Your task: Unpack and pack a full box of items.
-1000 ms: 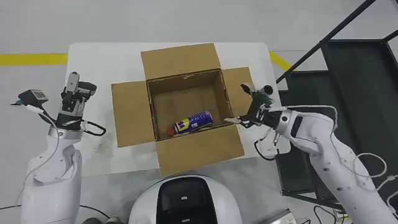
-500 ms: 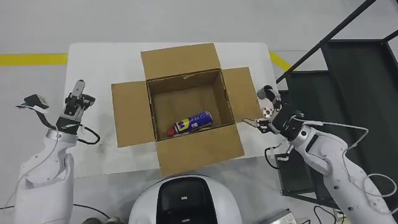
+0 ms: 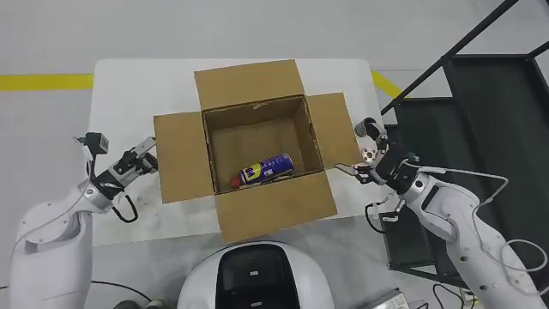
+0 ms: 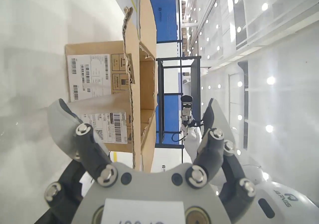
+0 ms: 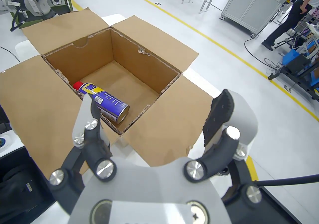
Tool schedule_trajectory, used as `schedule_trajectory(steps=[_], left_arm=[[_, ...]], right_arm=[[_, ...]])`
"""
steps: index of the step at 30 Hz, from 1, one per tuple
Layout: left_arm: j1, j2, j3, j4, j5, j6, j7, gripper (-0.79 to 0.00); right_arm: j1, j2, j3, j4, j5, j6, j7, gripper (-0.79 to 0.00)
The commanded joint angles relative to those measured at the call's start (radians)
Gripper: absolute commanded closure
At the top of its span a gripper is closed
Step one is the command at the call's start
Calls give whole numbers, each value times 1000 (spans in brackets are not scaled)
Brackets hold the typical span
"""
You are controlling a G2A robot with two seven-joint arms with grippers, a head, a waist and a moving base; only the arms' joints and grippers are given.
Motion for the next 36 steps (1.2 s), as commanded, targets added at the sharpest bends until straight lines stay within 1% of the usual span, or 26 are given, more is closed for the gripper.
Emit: schedule_trajectory(steps=[1, 4, 11, 19, 24, 31, 32, 33, 36], left_arm=[[-19, 2, 12, 15, 2, -12, 12, 0], [-34, 4, 32, 23, 1, -53, -5, 0], [-66, 9, 72, 52, 17, -61, 21, 0], [-96, 11, 92, 66, -28, -73, 97, 0], [-109, 16, 87, 77, -26, -70, 125, 0], [-119, 28, 67, 100, -13, -54, 135, 0], [-121, 29, 68, 103, -12, -47, 134, -123], [-122, 31, 67, 105, -11, -37, 134, -785], [-130, 31, 61, 109, -18, -27, 193, -785]], right_arm=[[0, 0, 0, 0, 0, 0, 0, -785], [0, 0, 0, 0, 0, 0, 0, -785], [0, 0, 0, 0, 0, 0, 0, -785], [0, 0, 0, 0, 0, 0, 0, -785], [0, 0, 0, 0, 0, 0, 0, -785], [0, 0, 0, 0, 0, 0, 0, -785], [0, 0, 0, 0, 0, 0, 0, -785], [0, 0, 0, 0, 0, 0, 0, -785], [0, 0, 0, 0, 0, 0, 0, -785]])
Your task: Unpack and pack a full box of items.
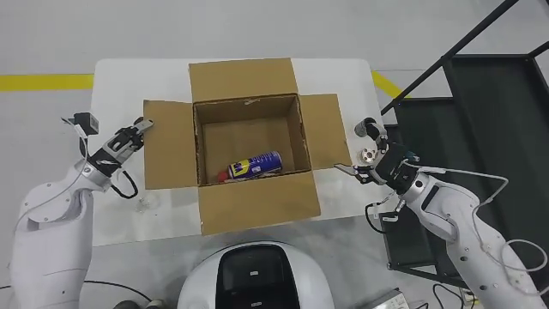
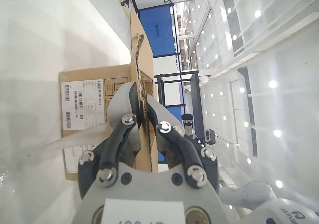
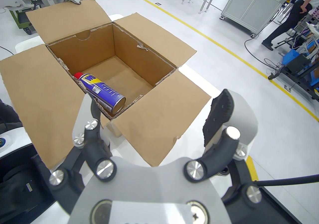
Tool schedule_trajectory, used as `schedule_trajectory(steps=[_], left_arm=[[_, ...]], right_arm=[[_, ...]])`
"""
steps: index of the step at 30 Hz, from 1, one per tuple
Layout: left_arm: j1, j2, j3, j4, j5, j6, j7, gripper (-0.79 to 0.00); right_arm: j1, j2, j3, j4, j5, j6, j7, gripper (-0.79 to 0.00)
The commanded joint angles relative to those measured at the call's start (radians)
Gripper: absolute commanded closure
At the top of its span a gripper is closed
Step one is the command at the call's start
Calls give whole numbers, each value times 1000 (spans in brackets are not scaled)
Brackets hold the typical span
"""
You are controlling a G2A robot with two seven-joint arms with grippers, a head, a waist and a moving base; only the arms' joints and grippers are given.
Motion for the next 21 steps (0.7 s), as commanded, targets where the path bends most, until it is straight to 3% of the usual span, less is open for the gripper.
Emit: schedule_trajectory(steps=[1, 7, 21], left_arm=[[-1, 0, 0, -1, 7, -12, 42, -785], [12, 0, -19, -23, -25, -54, 144, -785], [12, 0, -19, -23, -25, -54, 144, -785]], right_arm=[[0, 0, 0, 0, 0, 0, 0, -785], [0, 0, 0, 0, 0, 0, 0, -785], [0, 0, 0, 0, 0, 0, 0, -785]])
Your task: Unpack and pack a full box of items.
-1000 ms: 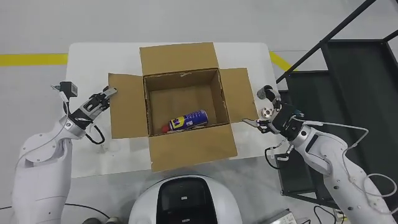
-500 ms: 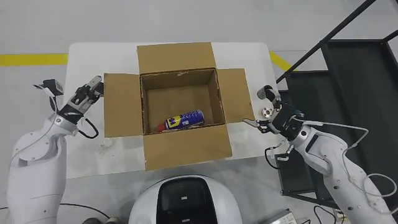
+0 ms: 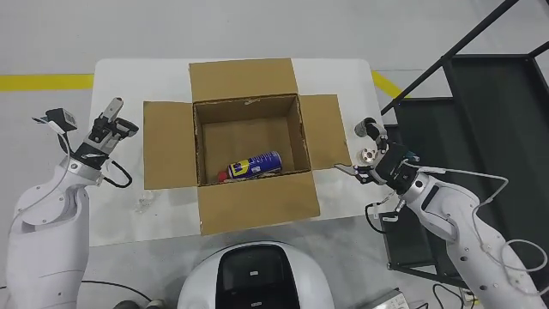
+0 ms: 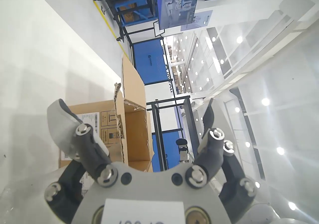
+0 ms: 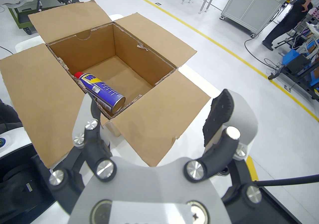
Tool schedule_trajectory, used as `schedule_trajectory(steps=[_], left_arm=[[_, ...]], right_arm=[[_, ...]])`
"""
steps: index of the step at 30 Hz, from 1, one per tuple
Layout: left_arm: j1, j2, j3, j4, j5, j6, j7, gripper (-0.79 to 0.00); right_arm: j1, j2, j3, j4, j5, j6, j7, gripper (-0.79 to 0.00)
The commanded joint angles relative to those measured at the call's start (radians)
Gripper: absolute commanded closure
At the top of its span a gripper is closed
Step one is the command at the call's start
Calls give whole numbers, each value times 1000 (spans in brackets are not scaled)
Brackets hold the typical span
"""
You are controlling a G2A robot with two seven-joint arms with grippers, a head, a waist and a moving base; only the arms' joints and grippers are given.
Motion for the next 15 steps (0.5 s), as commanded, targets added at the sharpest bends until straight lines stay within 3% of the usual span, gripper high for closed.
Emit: schedule_trajectory(steps=[1, 6, 11, 15], left_arm=[[0, 0, 0, 0, 0, 0, 0, -785], [0, 0, 0, 0, 0, 0, 0, -785], [0, 0, 0, 0, 0, 0, 0, -785], [0, 0, 0, 0, 0, 0, 0, -785]], right_arm=[[0, 0, 0, 0, 0, 0, 0, -785], [4, -1, 29, 56, 37, -9, -11, -785], [19, 0, 67, 255, 1, -13, -27, -785], [63, -2, 43, 376, 7, -73, -10, -785]])
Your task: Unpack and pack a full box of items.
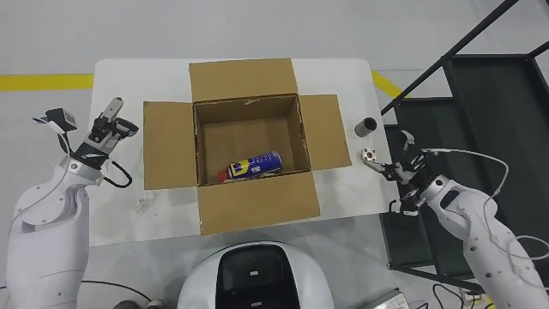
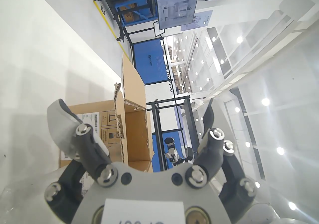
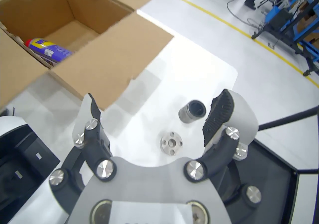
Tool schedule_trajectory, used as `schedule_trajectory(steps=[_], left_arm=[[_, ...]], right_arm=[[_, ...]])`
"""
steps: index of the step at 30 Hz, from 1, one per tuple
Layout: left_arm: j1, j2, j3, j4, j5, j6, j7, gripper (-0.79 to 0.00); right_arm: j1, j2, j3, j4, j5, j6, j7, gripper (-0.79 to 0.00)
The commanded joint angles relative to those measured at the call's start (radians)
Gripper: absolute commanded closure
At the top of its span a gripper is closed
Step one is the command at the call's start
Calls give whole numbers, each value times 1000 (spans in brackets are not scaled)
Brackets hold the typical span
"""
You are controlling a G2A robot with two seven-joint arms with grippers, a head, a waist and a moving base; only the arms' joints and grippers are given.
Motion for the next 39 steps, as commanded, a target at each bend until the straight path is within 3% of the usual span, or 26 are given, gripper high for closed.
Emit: schedule_trajectory(steps=[1, 9, 22, 28, 39], left_arm=[[0, 0, 0, 0, 0, 0, 0, -785], [0, 0, 0, 0, 0, 0, 0, -785], [0, 0, 0, 0, 0, 0, 0, -785], [0, 0, 0, 0, 0, 0, 0, -785], [0, 0, 0, 0, 0, 0, 0, -785]], right_arm=[[29, -2, -20, 55, 10, -26, 18, -785], [179, -23, -147, 210, 12, -38, 118, -785], [190, -25, -153, 232, 11, -19, 142, -785], [300, -45, -218, 388, 69, -14, 221, -785], [480, -88, -340, 622, 65, 6, 213, -785]])
